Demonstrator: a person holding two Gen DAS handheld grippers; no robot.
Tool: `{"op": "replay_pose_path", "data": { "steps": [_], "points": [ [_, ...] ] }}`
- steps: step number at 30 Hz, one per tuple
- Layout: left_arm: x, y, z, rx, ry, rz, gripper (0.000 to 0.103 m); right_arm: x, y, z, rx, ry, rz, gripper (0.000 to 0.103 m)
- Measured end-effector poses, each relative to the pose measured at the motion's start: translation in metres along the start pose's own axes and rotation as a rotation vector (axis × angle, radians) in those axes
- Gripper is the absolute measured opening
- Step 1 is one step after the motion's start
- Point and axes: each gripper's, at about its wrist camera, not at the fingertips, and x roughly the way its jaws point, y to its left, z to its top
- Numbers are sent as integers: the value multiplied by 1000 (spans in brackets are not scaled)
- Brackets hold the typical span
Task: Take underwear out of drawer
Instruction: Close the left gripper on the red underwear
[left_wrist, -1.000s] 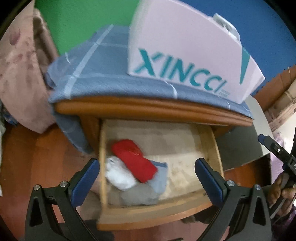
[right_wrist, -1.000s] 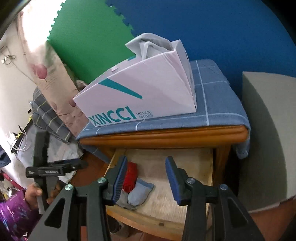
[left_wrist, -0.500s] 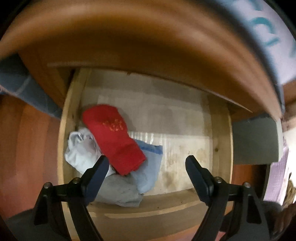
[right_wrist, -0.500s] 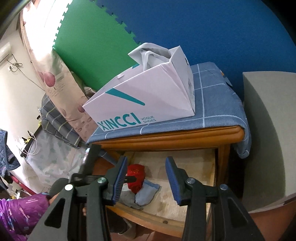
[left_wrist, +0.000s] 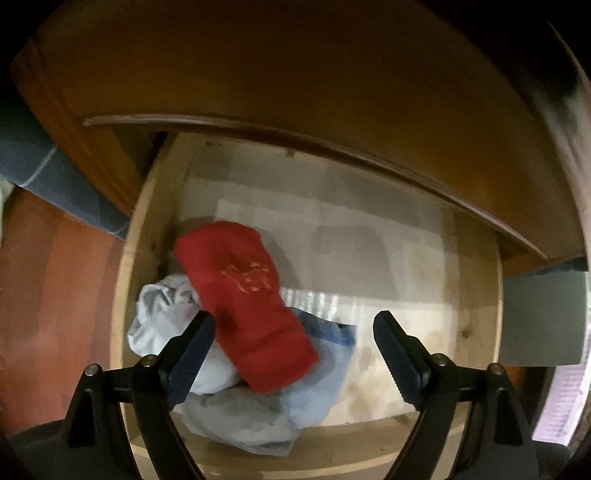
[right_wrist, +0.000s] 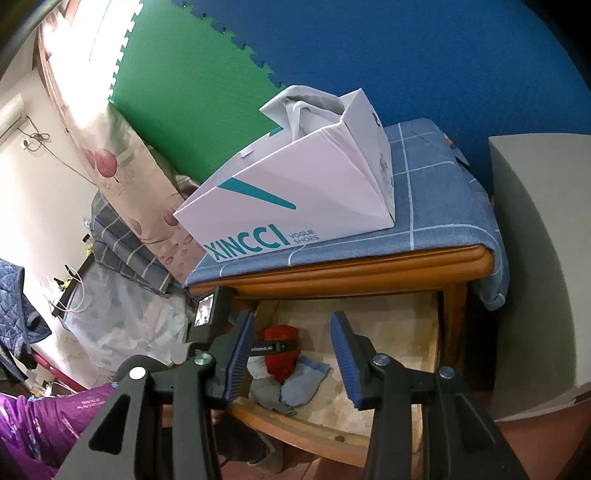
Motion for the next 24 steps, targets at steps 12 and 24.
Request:
{"op": "replay_pose_path", "data": {
  "steps": [12, 24],
  "points": [
    [28, 14, -3, -155, 74, -10, 70, 1, 1, 0, 6, 10, 16, 43],
    [26, 22, -9, -219, 81, -4, 30, 3, -6, -1, 33, 19, 14, 43]
  ]
}}
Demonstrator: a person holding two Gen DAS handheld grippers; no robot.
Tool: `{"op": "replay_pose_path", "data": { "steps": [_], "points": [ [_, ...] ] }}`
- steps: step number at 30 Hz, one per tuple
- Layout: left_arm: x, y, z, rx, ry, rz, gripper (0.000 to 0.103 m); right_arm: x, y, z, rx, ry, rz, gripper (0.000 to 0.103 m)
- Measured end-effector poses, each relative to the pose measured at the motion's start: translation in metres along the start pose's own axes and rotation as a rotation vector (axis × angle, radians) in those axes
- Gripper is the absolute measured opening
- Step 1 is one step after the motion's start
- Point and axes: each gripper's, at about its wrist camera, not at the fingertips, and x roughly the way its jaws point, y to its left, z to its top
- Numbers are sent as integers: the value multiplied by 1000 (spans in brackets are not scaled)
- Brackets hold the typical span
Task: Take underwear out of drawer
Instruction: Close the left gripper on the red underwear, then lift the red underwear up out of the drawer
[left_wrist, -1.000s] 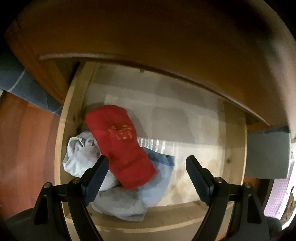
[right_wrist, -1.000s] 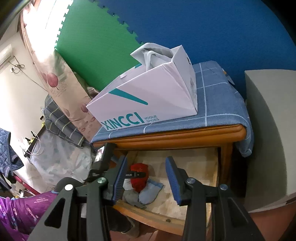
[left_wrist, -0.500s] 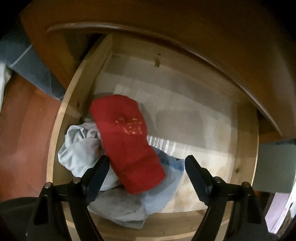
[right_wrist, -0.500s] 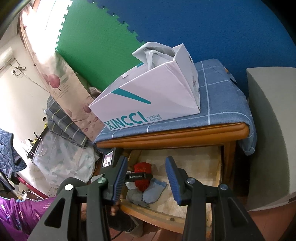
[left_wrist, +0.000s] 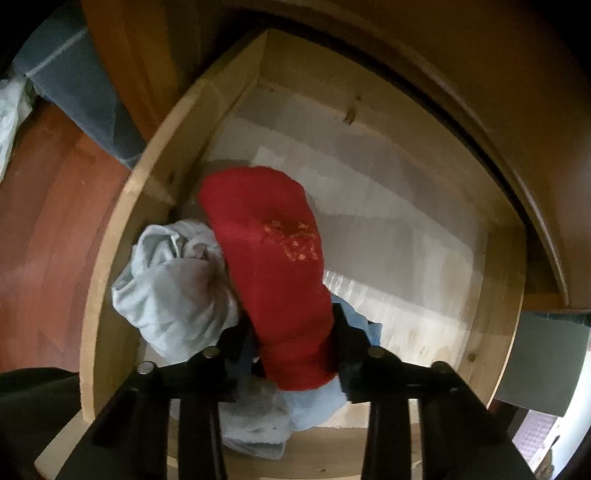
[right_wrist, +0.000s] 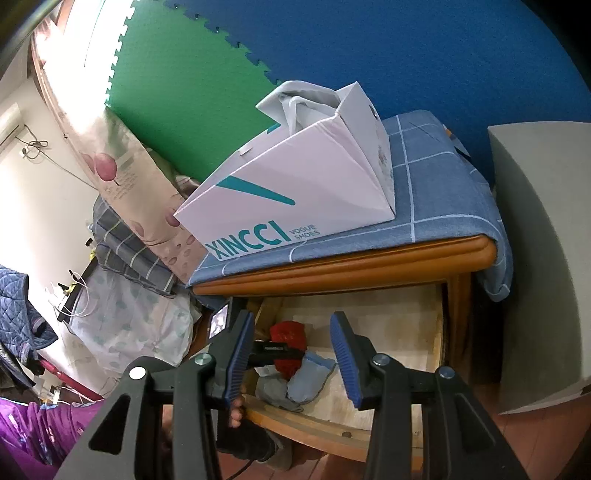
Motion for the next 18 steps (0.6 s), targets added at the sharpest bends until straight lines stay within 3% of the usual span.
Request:
{"op": "replay_pose_path", "data": {
  "steps": [6, 11, 18],
  "points": [
    [-22, -9, -13, 81, -98, -29, 25, 2, -9, -1, 31, 4, -15, 43],
    [-34, -2, -28, 66, -84, -103, 25, 8, -20, -1, 77, 25, -29, 44],
    [-48, -11, -48, 125, -83, -132, 25, 22, -33, -6, 124, 93, -90, 44]
  ]
}}
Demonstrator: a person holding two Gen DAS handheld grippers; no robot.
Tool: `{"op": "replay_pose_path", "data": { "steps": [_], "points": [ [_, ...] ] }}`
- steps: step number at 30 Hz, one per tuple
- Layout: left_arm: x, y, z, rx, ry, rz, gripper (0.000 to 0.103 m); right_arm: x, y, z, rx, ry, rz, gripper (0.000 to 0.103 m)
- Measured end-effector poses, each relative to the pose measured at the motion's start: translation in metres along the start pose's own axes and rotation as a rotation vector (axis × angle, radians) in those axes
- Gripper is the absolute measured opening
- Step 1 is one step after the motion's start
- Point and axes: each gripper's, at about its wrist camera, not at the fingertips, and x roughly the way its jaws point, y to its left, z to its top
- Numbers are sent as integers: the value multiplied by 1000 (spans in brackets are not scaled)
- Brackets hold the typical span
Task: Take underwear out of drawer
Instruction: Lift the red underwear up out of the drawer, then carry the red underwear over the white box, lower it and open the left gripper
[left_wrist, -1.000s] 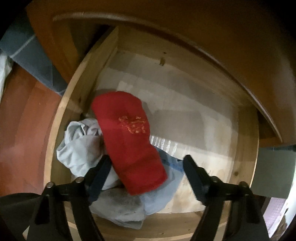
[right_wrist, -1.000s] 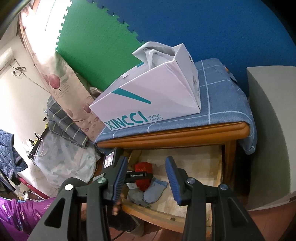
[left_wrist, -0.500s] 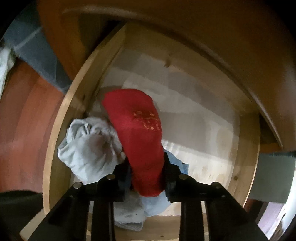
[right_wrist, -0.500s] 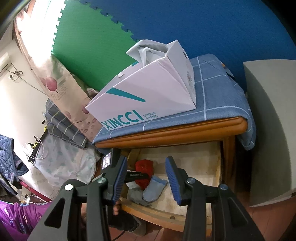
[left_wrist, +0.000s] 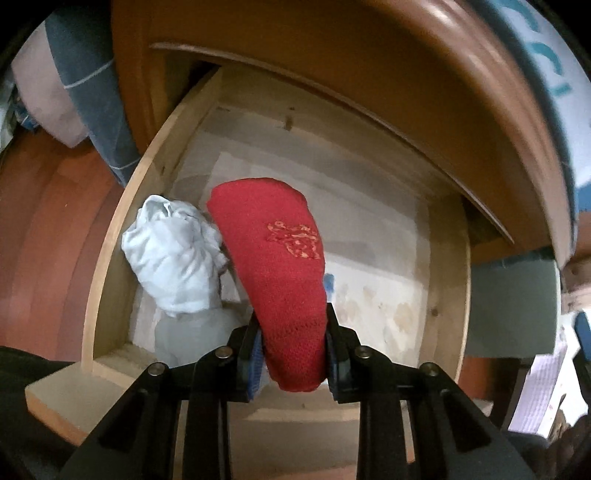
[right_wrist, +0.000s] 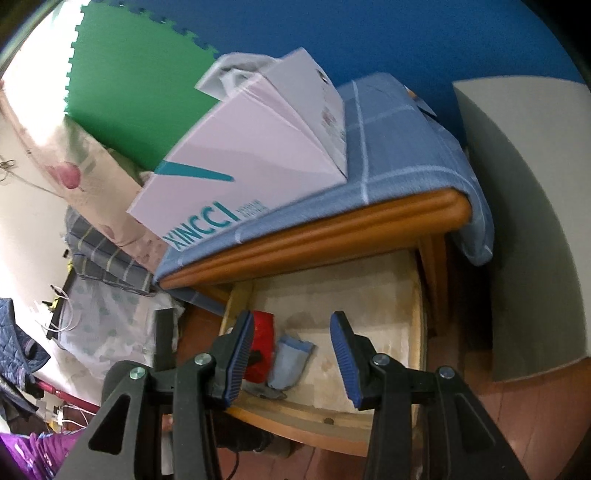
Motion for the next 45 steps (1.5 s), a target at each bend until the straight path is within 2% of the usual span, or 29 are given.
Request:
{"op": "replay_pose_path", "data": {
  "steps": [4, 12, 21, 28, 37, 45],
  "points": [
    [-12, -9, -9, 57, -16, 2, 25, 9, -17, -3, 74, 44, -27, 44],
    [-37, -19, -28, 150, -42, 19, 26, 18, -53, -9, 269, 93, -7, 44],
    [-85, -44, -53, 316, -148, 53, 26, 21, -60, -12, 300, 99, -27, 44],
    [-127, -67, -69, 430, -226, 44, 26, 22, -61, -13, 306, 104, -42, 44],
    [-187, -97, -61, 498, -346, 3, 26, 23, -61, -14, 302, 101, -45, 44],
    [-234, -131, -24, 548, -484, 8, 26, 22, -62, -14, 301, 97, -42, 44]
  ]
}}
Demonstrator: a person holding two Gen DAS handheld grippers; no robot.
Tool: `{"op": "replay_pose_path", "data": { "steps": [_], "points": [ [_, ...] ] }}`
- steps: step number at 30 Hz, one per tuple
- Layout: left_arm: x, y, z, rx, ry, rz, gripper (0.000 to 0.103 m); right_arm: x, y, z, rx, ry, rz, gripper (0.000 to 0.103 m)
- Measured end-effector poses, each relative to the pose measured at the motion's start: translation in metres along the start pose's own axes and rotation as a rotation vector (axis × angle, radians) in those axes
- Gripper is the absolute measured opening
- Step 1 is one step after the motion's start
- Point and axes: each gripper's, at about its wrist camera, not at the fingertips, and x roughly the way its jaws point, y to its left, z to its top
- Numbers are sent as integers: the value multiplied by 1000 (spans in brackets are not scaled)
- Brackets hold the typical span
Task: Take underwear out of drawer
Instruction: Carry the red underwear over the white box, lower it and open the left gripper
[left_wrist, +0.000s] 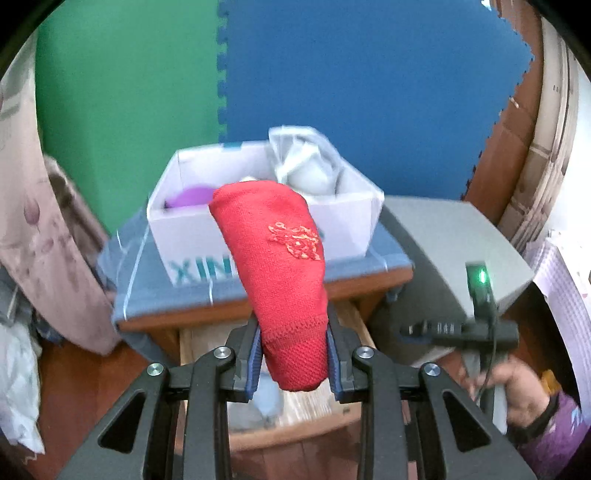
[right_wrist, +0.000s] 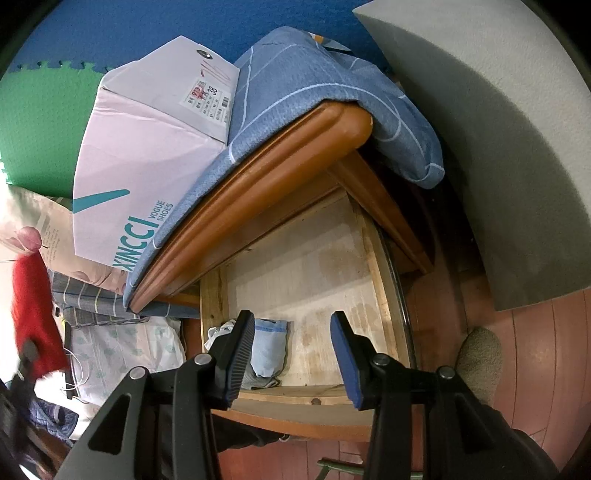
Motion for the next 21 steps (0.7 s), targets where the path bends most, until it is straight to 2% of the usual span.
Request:
{"op": "replay_pose_path", "data": {
  "steps": [5, 9, 21],
  "points": [
    [7, 4, 38, -5, -51, 22, 26, 1, 0, 0, -3, 3, 2, 44],
    [28, 9, 67, -5, -65, 44, 27, 2, 2, 0, -9, 8, 1, 44],
    [110, 36, 120, 18, -12, 155, 27, 9, 8, -1, -31, 33, 9, 44]
  ]
}}
